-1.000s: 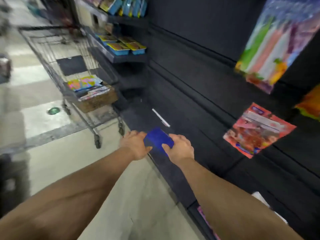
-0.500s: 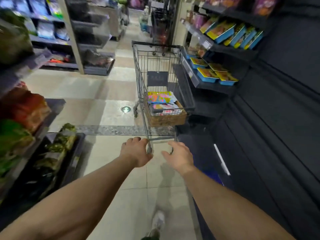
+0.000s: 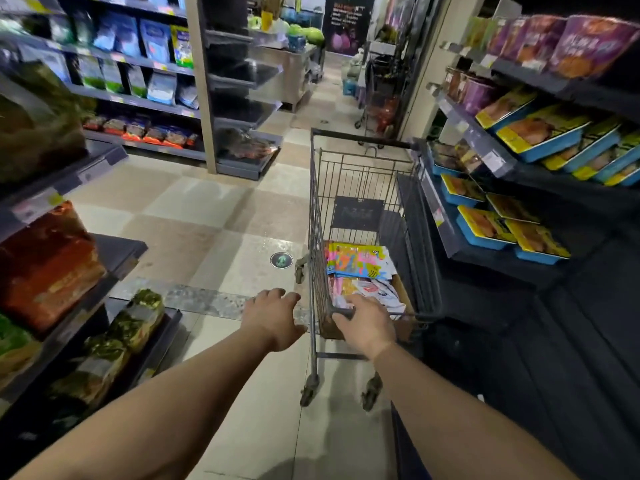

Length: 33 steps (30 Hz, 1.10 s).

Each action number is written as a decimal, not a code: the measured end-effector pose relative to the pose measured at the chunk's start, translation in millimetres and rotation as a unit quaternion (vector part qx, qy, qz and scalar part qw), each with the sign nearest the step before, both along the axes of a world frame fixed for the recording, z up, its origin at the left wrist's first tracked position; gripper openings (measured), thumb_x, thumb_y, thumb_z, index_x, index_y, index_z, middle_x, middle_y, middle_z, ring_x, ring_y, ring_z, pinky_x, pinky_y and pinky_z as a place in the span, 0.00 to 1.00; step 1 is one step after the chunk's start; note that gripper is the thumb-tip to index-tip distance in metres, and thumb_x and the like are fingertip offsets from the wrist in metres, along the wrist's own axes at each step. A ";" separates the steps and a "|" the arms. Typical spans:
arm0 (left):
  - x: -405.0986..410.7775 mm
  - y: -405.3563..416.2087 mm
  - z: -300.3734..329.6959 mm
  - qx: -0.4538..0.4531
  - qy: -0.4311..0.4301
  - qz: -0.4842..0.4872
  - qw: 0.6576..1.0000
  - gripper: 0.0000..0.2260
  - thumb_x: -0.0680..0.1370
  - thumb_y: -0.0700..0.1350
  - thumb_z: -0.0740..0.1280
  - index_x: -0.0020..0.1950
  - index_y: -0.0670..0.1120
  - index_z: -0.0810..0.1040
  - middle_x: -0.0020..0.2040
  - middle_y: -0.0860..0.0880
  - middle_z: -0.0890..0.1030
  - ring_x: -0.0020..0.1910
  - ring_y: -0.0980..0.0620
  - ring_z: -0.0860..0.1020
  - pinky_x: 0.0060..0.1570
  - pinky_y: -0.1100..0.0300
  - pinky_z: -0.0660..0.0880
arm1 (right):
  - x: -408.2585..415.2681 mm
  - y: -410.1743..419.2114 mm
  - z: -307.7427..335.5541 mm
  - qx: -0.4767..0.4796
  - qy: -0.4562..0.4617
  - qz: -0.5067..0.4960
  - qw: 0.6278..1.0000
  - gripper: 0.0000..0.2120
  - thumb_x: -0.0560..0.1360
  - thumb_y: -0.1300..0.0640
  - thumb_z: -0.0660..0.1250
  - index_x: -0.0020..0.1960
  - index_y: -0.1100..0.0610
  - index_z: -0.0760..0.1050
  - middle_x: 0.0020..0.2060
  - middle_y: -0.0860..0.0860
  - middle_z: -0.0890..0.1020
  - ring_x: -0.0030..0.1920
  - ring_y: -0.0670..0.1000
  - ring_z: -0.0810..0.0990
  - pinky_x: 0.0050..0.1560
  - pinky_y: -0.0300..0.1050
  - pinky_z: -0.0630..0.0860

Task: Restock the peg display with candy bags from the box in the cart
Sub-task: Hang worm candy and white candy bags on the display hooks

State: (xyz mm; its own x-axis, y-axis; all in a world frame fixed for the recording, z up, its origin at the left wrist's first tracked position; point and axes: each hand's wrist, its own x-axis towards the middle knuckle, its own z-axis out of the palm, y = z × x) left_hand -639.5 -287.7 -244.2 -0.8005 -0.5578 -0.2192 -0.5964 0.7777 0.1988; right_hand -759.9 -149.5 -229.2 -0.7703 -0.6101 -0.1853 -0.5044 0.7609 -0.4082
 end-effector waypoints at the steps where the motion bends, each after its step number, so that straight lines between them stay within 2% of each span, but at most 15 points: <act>1: -13.0 -11.7 -2.4 0.002 0.002 0.004 1.000 0.31 0.76 0.63 0.64 0.77 0.55 0.64 0.76 0.48 0.67 0.74 0.43 0.65 0.72 0.48 0.64 | -11.1 -12.1 -1.6 0.002 -0.001 0.004 1.000 0.23 0.78 0.45 0.65 0.71 0.50 0.70 0.66 0.53 0.75 0.66 0.56 0.72 0.63 0.46 0.71; 9: -126.4 -117.1 -33.5 0.028 -0.005 -0.049 0.998 0.30 0.76 0.61 0.66 0.76 0.54 0.65 0.73 0.47 0.70 0.72 0.43 0.67 0.69 0.50 0.65 | -107.6 -100.7 -39.5 0.031 -0.010 -0.064 0.997 0.22 0.77 0.43 0.66 0.68 0.50 0.73 0.65 0.53 0.76 0.65 0.56 0.73 0.61 0.50 0.74; 15: -212.8 -228.0 -31.4 0.017 -0.032 -0.109 0.993 0.26 0.76 0.59 0.66 0.72 0.53 0.68 0.70 0.46 0.72 0.70 0.43 0.69 0.67 0.51 0.67 | -166.2 -156.0 -48.1 0.044 -0.070 -0.166 0.983 0.22 0.74 0.42 0.66 0.65 0.50 0.75 0.64 0.51 0.76 0.63 0.55 0.76 0.61 0.51 0.75; 18: -260.3 -265.0 -26.1 0.015 -0.024 -0.125 0.992 0.26 0.76 0.59 0.66 0.71 0.51 0.69 0.69 0.45 0.73 0.69 0.41 0.70 0.67 0.50 0.69 | -192.6 -171.2 -45.6 0.053 -0.077 -0.201 0.975 0.24 0.76 0.42 0.66 0.69 0.50 0.72 0.65 0.51 0.77 0.64 0.56 0.75 0.60 0.50 0.75; 22: -310.2 -258.3 -36.5 0.026 -0.031 -0.195 0.980 0.27 0.74 0.60 0.67 0.71 0.52 0.70 0.66 0.44 0.76 0.66 0.41 0.73 0.63 0.49 0.72 | -218.5 -170.1 -53.8 0.077 -0.087 -0.248 0.962 0.27 0.77 0.42 0.66 0.73 0.49 0.68 0.69 0.52 0.74 0.68 0.56 0.73 0.64 0.48 0.74; 26: -358.3 -236.8 -42.3 0.030 -0.043 -0.252 0.966 0.29 0.75 0.60 0.69 0.74 0.53 0.68 0.70 0.46 0.72 0.70 0.42 0.69 0.65 0.46 0.68 | -253.4 -162.7 -57.4 0.056 -0.091 -0.284 0.953 0.23 0.77 0.45 0.66 0.70 0.51 0.71 0.65 0.54 0.76 0.63 0.57 0.77 0.59 0.49 0.77; 33: -435.6 -243.5 -60.4 0.052 -0.069 -0.249 0.965 0.32 0.75 0.61 0.69 0.76 0.53 0.65 0.69 0.45 0.74 0.68 0.42 0.72 0.64 0.48 0.73 | -314.1 -148.6 -69.9 0.011 -0.120 -0.344 0.931 0.19 0.76 0.45 0.66 0.65 0.48 0.74 0.60 0.53 0.78 0.57 0.57 0.79 0.54 0.48 0.78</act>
State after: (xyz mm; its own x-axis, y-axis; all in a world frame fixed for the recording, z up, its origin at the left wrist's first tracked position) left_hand -1075.1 -531.2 -304.6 -0.9226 -0.0819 -0.3769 -0.1810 0.9549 0.2356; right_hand -1073.9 -298.1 -299.1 -0.9120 0.0180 -0.4098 0.2092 0.8799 -0.4267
